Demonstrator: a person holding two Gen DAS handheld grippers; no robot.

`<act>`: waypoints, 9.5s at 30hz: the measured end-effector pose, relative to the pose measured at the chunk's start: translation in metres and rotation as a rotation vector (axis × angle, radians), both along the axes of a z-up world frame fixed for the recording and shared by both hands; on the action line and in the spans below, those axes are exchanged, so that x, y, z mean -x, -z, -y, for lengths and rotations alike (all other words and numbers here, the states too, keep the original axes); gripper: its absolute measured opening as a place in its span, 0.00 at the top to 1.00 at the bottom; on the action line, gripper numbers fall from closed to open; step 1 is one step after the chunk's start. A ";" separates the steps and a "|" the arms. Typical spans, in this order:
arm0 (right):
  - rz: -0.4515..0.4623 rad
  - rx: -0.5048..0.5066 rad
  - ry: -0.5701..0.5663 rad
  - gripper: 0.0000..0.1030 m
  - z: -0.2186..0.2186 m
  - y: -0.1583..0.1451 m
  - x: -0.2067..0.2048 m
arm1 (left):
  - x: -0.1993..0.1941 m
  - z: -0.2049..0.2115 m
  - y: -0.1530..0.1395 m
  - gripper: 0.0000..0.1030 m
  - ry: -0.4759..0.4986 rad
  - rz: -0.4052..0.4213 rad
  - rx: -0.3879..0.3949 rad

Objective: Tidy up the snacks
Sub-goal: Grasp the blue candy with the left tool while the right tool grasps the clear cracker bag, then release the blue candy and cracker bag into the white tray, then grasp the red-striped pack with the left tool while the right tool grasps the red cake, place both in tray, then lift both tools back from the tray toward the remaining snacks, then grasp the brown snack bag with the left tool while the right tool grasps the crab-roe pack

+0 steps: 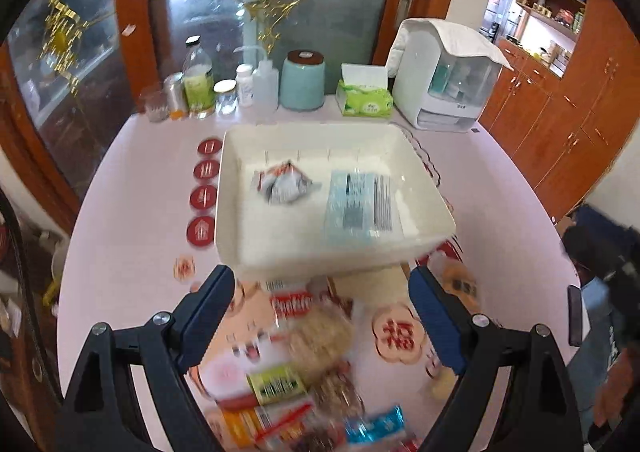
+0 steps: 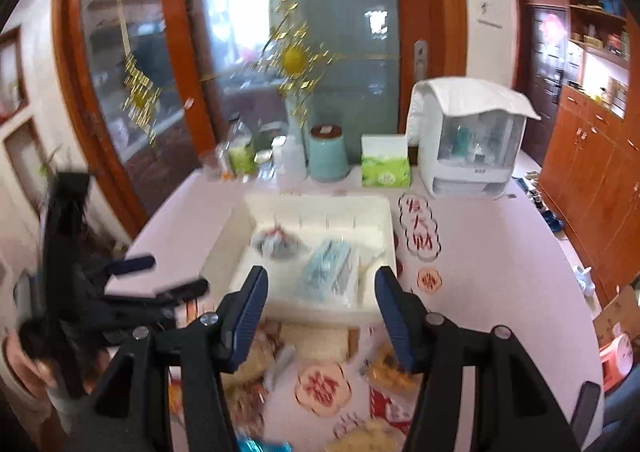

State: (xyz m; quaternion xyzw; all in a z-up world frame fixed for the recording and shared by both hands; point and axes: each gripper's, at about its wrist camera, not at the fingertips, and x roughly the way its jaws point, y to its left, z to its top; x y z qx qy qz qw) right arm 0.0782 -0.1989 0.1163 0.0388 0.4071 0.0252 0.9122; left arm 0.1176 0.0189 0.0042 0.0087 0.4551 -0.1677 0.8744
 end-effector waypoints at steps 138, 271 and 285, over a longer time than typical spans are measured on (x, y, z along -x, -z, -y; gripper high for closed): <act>-0.505 -0.059 -0.455 0.37 -0.056 0.205 0.135 | 0.140 -0.035 0.134 0.05 -0.270 -0.188 -0.133; -0.152 -0.039 -0.030 0.33 0.099 0.051 0.029 | 0.104 0.002 -0.012 0.08 -0.068 0.079 -0.220; -0.304 0.053 -0.263 0.32 0.084 0.177 -0.018 | 0.090 0.002 0.130 0.08 -0.064 -0.294 -0.180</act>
